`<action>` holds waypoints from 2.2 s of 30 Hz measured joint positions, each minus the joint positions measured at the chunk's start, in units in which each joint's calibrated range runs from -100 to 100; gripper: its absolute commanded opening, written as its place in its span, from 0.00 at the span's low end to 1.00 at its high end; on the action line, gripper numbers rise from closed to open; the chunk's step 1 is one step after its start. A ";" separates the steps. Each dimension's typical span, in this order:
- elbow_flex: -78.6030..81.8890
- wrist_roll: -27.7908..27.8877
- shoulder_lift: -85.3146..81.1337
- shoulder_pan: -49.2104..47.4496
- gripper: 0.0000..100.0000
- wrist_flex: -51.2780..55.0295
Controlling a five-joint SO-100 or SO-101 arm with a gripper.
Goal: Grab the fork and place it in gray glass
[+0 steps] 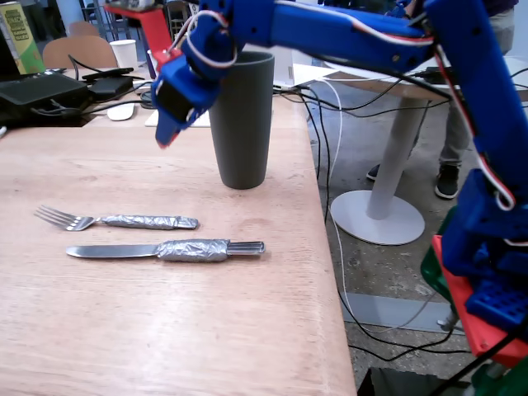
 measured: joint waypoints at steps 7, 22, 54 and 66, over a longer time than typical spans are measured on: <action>0.09 0.00 3.46 -5.92 0.00 0.00; 0.00 0.00 5.36 -9.21 0.22 -0.17; 0.00 2.93 9.17 -3.19 0.31 -5.47; 0.00 0.20 9.17 -0.94 0.31 0.83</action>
